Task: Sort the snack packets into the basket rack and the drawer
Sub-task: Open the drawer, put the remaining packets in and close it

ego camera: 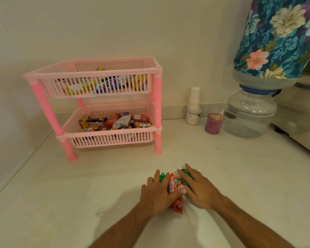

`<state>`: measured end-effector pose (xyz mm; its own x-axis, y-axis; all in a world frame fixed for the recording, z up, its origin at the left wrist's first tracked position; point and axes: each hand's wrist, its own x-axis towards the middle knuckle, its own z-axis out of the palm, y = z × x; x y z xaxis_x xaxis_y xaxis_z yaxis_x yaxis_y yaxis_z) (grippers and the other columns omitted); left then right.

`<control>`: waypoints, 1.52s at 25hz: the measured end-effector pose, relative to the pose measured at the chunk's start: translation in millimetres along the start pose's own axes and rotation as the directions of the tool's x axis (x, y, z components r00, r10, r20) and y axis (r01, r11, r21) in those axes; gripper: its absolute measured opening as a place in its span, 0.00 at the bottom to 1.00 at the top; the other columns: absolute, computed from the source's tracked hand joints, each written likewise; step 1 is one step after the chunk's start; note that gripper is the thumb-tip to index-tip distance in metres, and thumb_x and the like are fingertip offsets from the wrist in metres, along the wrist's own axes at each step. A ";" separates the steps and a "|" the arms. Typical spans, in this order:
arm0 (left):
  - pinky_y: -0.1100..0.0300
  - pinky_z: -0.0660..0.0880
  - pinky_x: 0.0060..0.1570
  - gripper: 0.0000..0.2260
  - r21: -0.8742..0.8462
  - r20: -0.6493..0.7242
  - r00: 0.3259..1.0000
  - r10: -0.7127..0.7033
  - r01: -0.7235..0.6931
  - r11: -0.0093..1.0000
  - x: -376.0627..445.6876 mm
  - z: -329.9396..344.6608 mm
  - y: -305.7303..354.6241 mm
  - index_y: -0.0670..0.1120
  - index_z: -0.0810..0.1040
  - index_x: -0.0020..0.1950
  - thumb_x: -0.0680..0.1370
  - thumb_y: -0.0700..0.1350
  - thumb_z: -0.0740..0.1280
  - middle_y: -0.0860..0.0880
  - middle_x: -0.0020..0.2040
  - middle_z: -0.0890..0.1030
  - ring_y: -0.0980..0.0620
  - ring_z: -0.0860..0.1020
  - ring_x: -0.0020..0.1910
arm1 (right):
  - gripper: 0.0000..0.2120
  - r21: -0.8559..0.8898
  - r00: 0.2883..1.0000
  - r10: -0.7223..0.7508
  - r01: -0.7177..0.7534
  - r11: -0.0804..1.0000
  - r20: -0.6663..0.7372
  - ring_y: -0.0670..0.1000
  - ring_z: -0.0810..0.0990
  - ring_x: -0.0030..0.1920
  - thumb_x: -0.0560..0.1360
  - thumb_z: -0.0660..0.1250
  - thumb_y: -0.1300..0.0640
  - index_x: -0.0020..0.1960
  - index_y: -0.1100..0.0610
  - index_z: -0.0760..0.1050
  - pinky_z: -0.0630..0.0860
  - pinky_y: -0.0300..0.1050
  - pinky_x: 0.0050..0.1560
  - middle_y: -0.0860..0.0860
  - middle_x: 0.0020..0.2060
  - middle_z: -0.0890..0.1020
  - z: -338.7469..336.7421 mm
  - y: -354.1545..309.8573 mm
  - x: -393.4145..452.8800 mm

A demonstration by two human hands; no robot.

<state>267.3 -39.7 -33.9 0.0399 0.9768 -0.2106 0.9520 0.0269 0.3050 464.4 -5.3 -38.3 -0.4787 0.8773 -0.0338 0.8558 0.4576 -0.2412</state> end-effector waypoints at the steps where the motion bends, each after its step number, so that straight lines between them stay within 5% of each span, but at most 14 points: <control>1: 0.36 0.59 0.72 0.54 -0.013 0.005 1.000 0.003 -0.003 1.000 -0.5 -1.4 0.3 0.60 0.47 0.80 0.59 0.86 0.37 0.47 0.83 0.49 0.39 0.55 0.79 | 0.30 0.010 1.000 0.011 -0.011 1.000 -0.006 0.53 0.51 0.79 0.81 0.47 0.36 0.80 0.45 0.48 0.57 0.54 0.77 0.52 0.81 0.47 0.2 -1.2 0.9; 10: 0.38 0.40 0.77 0.48 -0.003 -0.031 0.999 0.033 -0.033 0.999 -15.7 -9.8 4.3 0.54 0.42 0.82 0.69 0.80 0.43 0.48 0.83 0.41 0.45 0.40 0.81 | 0.39 0.042 0.983 0.157 -0.154 0.987 -0.093 0.51 0.42 0.80 0.77 0.40 0.28 0.81 0.49 0.42 0.44 0.56 0.79 0.50 0.81 0.46 -5.6 -3.6 -27.5; 16: 0.41 0.38 0.77 0.44 0.147 -0.263 0.939 0.219 -0.186 0.972 -45.4 -3.9 50.4 0.49 0.46 0.82 0.74 0.76 0.41 0.47 0.83 0.47 0.45 0.41 0.81 | 0.40 -0.032 0.972 0.207 -0.211 0.977 -0.108 0.51 0.40 0.80 0.77 0.38 0.29 0.81 0.51 0.39 0.41 0.56 0.78 0.50 0.80 0.43 -10.3 18.1 -83.1; 21: 0.43 0.40 0.78 0.39 0.147 -0.257 0.911 0.323 -0.294 0.945 -61.2 24.3 114.4 0.48 0.50 0.82 0.78 0.71 0.43 0.46 0.83 0.49 0.46 0.42 0.81 | 0.40 -0.096 0.966 0.218 -0.232 0.968 -0.137 0.52 0.39 0.80 0.75 0.34 0.29 0.80 0.50 0.39 0.38 0.56 0.78 0.51 0.80 0.42 -20.6 62.7 -125.6; 33: 0.38 0.40 0.77 0.39 0.109 -0.090 0.992 0.087 -0.077 0.991 -49.0 135.8 289.6 0.50 0.48 0.82 0.78 0.72 0.41 0.48 0.83 0.47 0.45 0.43 0.81 | 0.42 -0.085 0.969 0.203 -0.216 0.973 -0.140 0.53 0.37 0.79 0.73 0.32 0.27 0.80 0.49 0.39 0.37 0.58 0.77 0.52 0.80 0.41 -35.9 251.2 -228.0; 36: 0.37 0.38 0.76 0.41 0.103 -0.046 0.998 0.042 -0.037 0.994 -52.2 150.2 313.5 0.51 0.46 0.82 0.76 0.74 0.41 0.48 0.83 0.44 0.46 0.41 0.81 | 0.39 0.043 0.976 0.201 -0.198 0.979 -0.078 0.53 0.40 0.80 0.77 0.40 0.30 0.81 0.51 0.42 0.40 0.56 0.79 0.53 0.81 0.43 -41.8 279.9 -257.6; 38: 0.37 0.35 0.75 0.42 0.144 -0.020 1.000 0.024 -0.020 0.989 -55.3 154.8 316.2 0.53 0.42 0.82 0.74 0.76 0.40 0.49 0.82 0.40 0.47 0.38 0.80 | 0.35 0.277 0.978 0.199 -0.176 0.945 -0.058 0.53 0.49 0.80 0.80 0.50 0.36 0.81 0.54 0.49 0.46 0.54 0.79 0.53 0.80 0.52 -46.2 286.3 -271.2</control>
<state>613.1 -118.1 -69.5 0.0561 0.9812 -0.1845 0.9847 -0.0239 0.1727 848.3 -105.5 -53.4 -0.2867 0.9577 -0.0248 0.8384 0.2383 -0.4902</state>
